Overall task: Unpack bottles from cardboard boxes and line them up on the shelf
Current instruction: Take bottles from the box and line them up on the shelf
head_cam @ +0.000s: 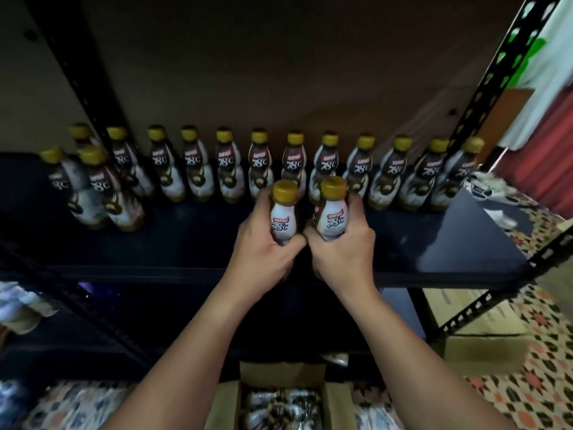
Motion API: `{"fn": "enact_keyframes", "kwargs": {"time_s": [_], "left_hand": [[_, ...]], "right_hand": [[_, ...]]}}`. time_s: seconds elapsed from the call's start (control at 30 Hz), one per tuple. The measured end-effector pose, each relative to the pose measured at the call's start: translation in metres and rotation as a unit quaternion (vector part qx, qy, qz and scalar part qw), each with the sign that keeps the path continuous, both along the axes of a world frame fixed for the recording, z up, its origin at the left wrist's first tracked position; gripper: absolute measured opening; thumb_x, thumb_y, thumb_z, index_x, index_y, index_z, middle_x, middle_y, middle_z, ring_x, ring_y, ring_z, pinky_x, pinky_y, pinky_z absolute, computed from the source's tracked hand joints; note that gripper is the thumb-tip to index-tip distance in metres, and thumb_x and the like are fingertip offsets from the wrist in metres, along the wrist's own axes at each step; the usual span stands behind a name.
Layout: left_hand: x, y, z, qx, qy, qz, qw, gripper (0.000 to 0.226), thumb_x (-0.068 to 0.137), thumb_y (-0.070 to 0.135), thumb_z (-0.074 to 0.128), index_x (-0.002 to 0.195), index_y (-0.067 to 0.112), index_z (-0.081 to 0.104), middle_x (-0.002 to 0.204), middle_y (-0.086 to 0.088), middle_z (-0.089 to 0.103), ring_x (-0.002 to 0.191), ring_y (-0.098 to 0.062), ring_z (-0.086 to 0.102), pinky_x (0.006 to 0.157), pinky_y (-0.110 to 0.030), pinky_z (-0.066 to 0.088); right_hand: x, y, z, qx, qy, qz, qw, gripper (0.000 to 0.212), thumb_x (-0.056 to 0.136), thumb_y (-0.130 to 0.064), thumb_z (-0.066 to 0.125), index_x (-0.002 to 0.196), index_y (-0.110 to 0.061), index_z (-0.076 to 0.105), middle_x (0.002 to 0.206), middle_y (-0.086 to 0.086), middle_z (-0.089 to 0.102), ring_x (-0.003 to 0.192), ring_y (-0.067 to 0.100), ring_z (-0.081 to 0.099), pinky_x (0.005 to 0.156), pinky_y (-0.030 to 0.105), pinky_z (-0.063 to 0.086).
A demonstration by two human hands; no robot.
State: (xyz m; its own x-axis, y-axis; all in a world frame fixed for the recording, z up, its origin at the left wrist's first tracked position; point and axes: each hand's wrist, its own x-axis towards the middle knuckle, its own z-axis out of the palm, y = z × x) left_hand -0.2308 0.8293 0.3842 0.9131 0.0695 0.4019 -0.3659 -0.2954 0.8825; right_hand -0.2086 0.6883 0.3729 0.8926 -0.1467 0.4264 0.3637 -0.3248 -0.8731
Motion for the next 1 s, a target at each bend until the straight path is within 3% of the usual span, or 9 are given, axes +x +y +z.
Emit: {"fn": "enact_keyframes", "kwargs": {"time_s": [0.1,0.23,0.43,0.53,0.67,0.8,0.93,1.0], "left_hand": [[0.018,-0.001,-0.011,-0.023,-0.008,0.007,1.0,0.063,0.08,-0.002,0.072,0.12,0.042,0.051,0.11,0.013,0.071,0.104,-0.004,0.069,0.086,-0.025,0.053],[0.033,-0.002,-0.023,-0.051,-0.018,0.034,0.998,0.062,0.08,0.008,0.07,0.117,0.054,0.051,0.112,0.007,0.071,0.101,-0.011,0.07,0.08,-0.032,0.055],[0.067,0.003,-0.03,-0.046,-0.009,0.018,0.999,0.065,0.085,0.003,0.075,0.135,0.034,0.048,0.124,0.005,0.069,0.115,-0.012,0.068,0.098,-0.049,0.056],[0.081,0.008,-0.032,-0.039,-0.018,0.006,0.999,0.063,0.088,0.0,0.073,0.141,0.018,0.044,0.127,-0.002,0.068,0.118,-0.018,0.067,0.099,-0.054,0.054],[0.09,0.01,-0.029,-0.032,-0.015,0.001,0.999,0.06,0.09,0.001,0.071,0.14,0.019,0.044,0.124,-0.003,0.068,0.116,-0.021,0.068,0.097,-0.059,0.055],[0.092,0.013,-0.027,-0.035,-0.011,-0.019,0.999,0.066,0.091,0.001,0.072,0.146,0.017,0.038,0.131,-0.003,0.065,0.122,-0.02,0.065,0.101,-0.055,0.053],[0.085,0.022,-0.031,-0.041,0.006,-0.038,0.998,0.085,0.085,0.001,0.08,0.151,0.023,0.031,0.14,0.013,0.057,0.13,-0.007,0.057,0.104,-0.026,0.05],[0.081,0.03,-0.04,-0.039,0.025,-0.046,0.998,0.09,0.083,0.0,0.081,0.153,0.027,0.031,0.138,0.024,0.056,0.131,-0.001,0.055,0.102,-0.018,0.048]], "right_hand": [[0.019,0.004,-0.007,0.02,0.021,0.011,1.0,0.044,0.075,-0.008,0.08,0.104,-0.024,0.05,0.085,-0.008,0.068,0.076,-0.006,0.064,0.06,0.005,0.041],[0.035,0.008,-0.018,0.047,0.029,0.014,0.998,0.045,0.08,-0.015,0.082,0.112,-0.027,0.053,0.092,-0.015,0.07,0.085,-0.011,0.065,0.067,0.003,0.043],[0.06,0.013,-0.023,0.056,-0.002,0.012,0.998,0.044,0.082,-0.013,0.082,0.113,-0.021,0.052,0.097,-0.016,0.068,0.089,-0.013,0.065,0.071,0.002,0.043],[0.071,0.015,-0.022,0.059,-0.009,0.014,0.998,0.043,0.082,-0.014,0.083,0.113,-0.019,0.053,0.098,-0.016,0.069,0.091,-0.011,0.066,0.073,0.004,0.045],[0.08,0.016,-0.02,0.064,-0.014,0.022,0.998,0.046,0.082,-0.014,0.084,0.117,-0.014,0.053,0.1,-0.016,0.067,0.093,-0.013,0.064,0.076,0.004,0.045],[0.082,0.013,-0.019,0.068,-0.003,0.048,0.997,0.05,0.083,-0.016,0.084,0.122,-0.014,0.051,0.106,-0.013,0.068,0.097,-0.01,0.065,0.078,0.006,0.046],[0.082,-0.006,-0.032,0.059,0.028,0.112,0.991,0.067,0.084,0.0,0.077,0.139,-0.015,0.041,0.121,-0.005,0.065,0.108,0.001,0.064,0.084,0.013,0.049],[0.083,-0.015,-0.041,0.043,0.047,0.135,0.989,0.075,0.08,0.006,0.073,0.144,-0.015,0.04,0.125,-0.006,0.062,0.112,-0.002,0.062,0.087,0.014,0.049]]}}
